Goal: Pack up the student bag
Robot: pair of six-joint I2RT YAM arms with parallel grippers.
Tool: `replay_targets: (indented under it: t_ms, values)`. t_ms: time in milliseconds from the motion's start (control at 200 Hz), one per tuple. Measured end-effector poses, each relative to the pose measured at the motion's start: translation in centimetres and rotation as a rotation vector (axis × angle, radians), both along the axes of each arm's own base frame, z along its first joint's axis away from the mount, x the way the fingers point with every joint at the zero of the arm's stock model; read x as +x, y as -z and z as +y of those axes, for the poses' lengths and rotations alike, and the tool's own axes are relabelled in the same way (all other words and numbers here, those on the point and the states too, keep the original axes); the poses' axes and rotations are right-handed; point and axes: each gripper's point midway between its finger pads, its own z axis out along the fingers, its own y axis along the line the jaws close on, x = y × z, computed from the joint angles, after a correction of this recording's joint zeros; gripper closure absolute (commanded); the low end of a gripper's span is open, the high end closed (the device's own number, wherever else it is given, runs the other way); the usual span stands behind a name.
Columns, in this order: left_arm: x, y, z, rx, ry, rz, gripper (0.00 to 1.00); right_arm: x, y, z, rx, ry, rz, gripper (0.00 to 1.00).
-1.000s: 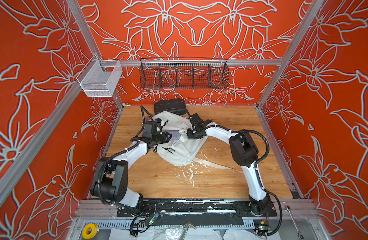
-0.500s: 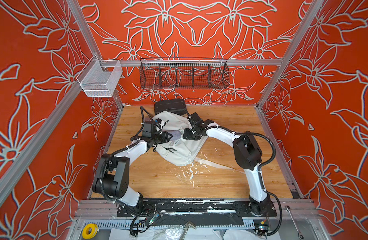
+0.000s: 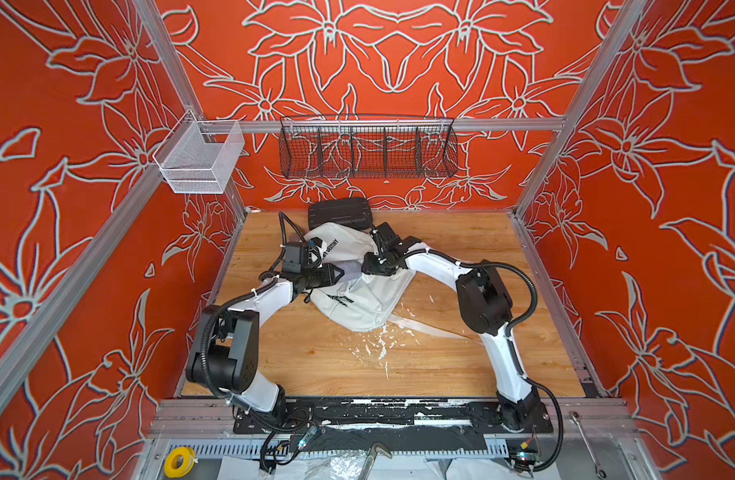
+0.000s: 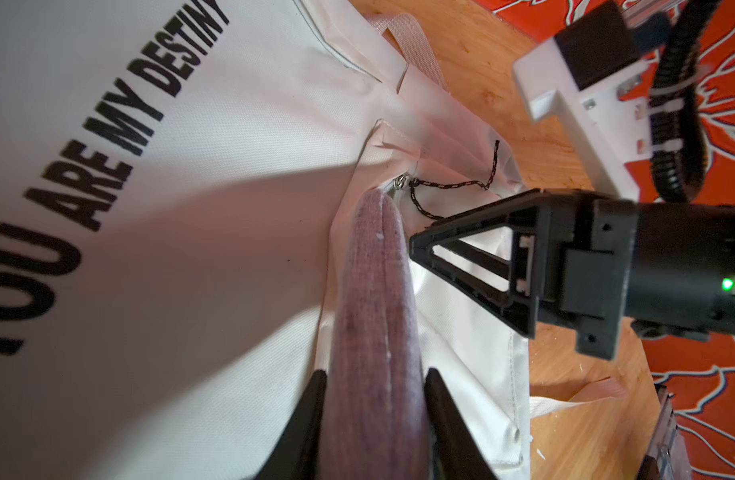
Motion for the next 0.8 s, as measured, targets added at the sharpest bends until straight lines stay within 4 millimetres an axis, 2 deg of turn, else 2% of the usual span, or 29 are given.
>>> replay_targets:
  t_ms: [80,540,801]
  values:
    - [0.01,-0.02,0.11,0.007,0.009,0.004,1.00,-0.12,0.49,-0.02,-0.030,-0.092,-0.024,0.48]
    - [0.19,0.04,0.27,0.007,0.038,0.031,1.00,-0.86,0.13,0.41,-0.197,-0.718,-0.340,0.49]
    - [0.29,0.03,0.25,0.007,0.041,0.038,1.00,-0.46,0.05,0.75,-0.259,-0.905,-0.441,0.62]
